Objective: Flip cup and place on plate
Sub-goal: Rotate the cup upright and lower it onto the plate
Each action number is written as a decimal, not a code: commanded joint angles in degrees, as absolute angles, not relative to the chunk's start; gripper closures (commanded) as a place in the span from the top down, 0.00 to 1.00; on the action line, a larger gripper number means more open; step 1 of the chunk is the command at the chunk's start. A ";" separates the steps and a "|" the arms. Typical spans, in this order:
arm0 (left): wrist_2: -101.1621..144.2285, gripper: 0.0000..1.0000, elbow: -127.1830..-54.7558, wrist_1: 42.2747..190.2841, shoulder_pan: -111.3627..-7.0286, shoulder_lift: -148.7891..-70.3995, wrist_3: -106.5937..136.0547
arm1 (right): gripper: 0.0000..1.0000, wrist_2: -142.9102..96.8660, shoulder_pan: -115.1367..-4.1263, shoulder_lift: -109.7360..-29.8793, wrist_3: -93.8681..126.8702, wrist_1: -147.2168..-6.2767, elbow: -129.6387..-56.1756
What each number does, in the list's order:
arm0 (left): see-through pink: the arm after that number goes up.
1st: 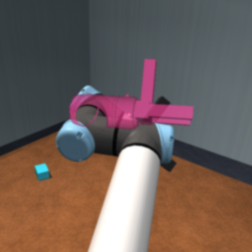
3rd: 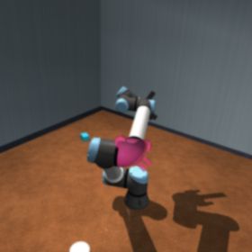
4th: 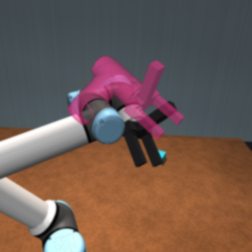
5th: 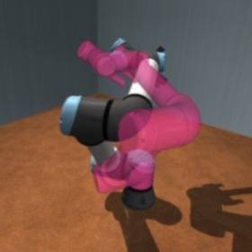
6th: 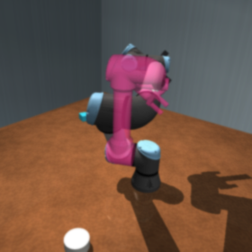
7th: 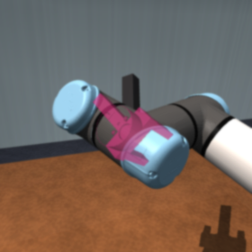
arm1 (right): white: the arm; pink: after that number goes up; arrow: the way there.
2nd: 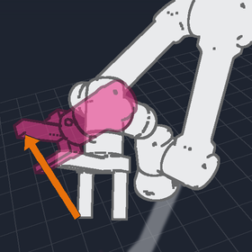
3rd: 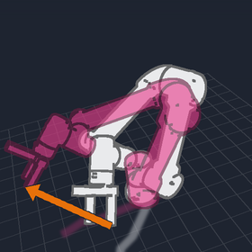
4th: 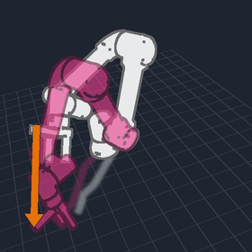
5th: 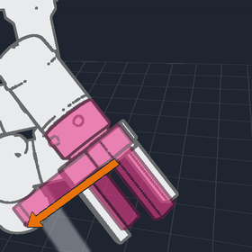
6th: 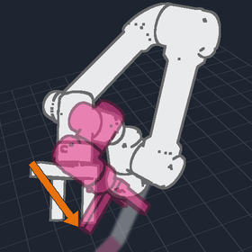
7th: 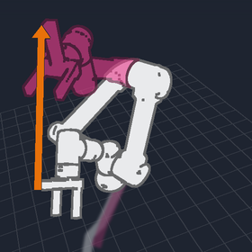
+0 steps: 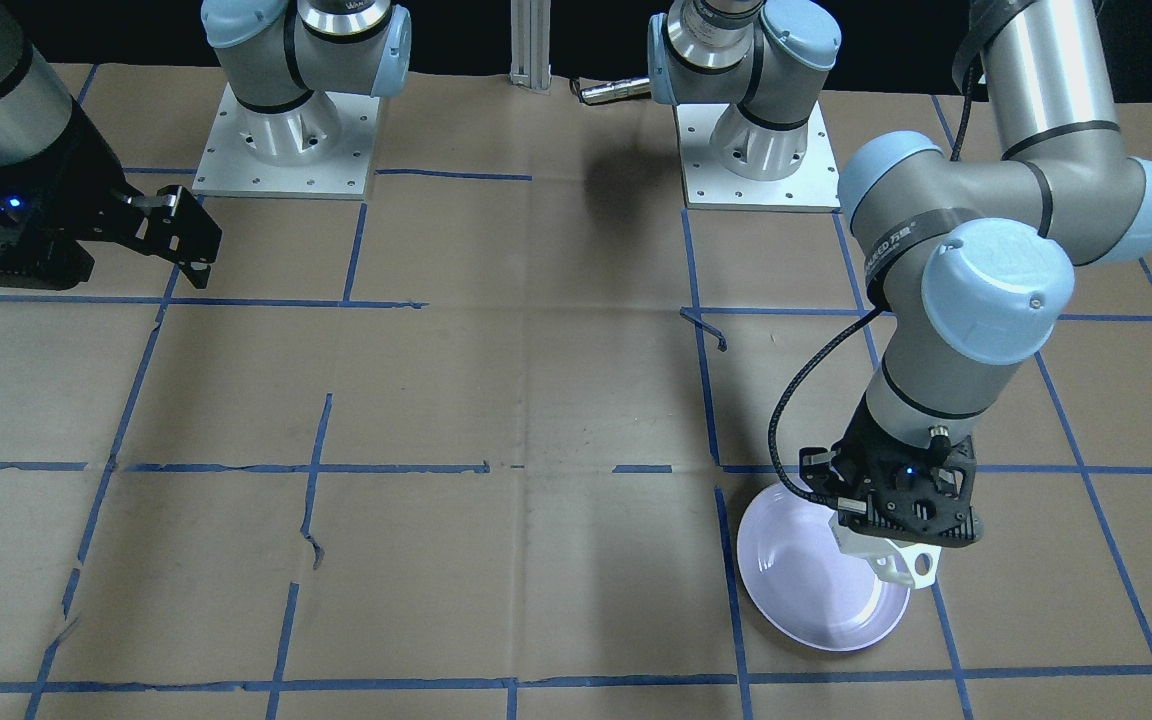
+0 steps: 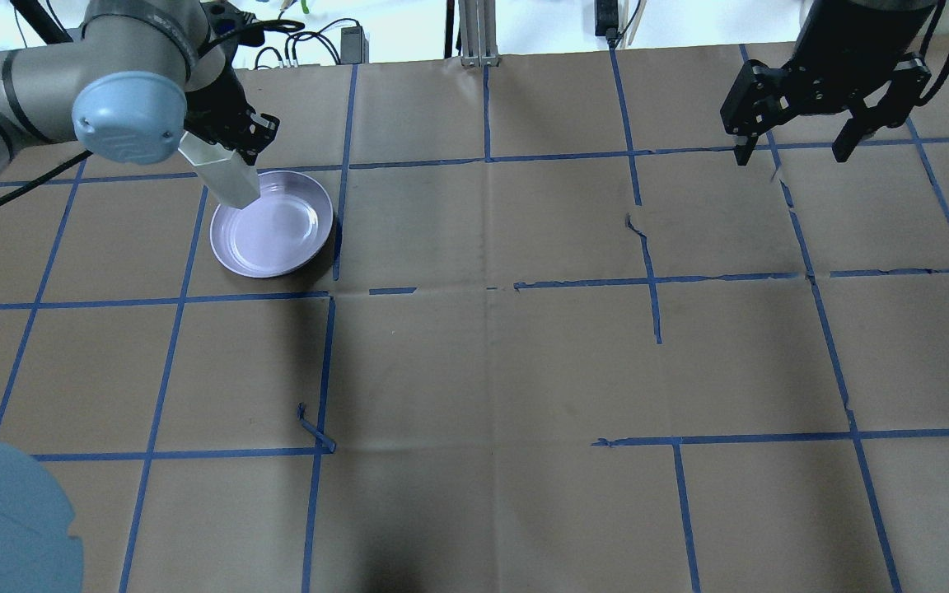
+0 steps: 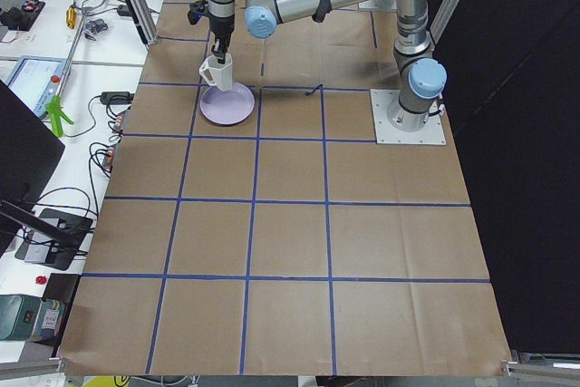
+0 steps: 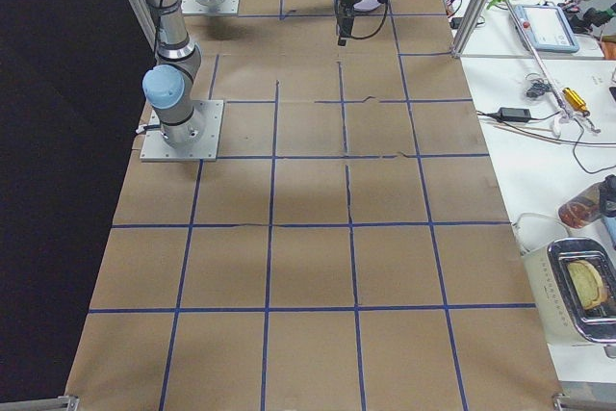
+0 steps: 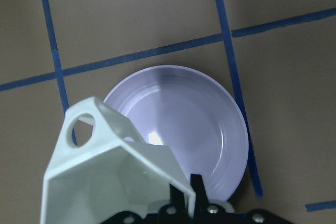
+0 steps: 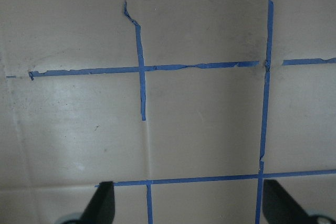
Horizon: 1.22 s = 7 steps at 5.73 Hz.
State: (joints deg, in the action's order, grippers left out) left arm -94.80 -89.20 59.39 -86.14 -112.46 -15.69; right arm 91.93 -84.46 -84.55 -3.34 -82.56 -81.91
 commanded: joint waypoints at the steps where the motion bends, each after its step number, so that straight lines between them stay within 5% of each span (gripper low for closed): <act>1: -94.57 0.00 -93.50 48.73 -86.13 -116.35 -15.73 | 1.00 91.93 -84.46 -84.55 -3.34 -82.53 -81.91; 4: -94.39 0.00 -95.44 49.04 -86.22 -117.51 -15.64 | 1.00 91.93 -84.46 -84.55 -3.34 -82.62 -81.91; 5: -94.48 0.24 -95.28 49.30 -86.13 -117.51 -15.73 | 1.00 91.93 -84.38 -84.55 -3.34 -82.53 -81.91; 6: -94.92 0.92 -94.49 49.57 -86.13 -117.25 -15.73 | 1.00 91.93 -84.46 -84.55 -3.34 -82.62 -81.91; 7: -95.27 0.99 -93.79 52.35 -86.05 -116.11 -15.91 | 1.00 91.93 -84.46 -84.55 -3.34 -82.62 -81.91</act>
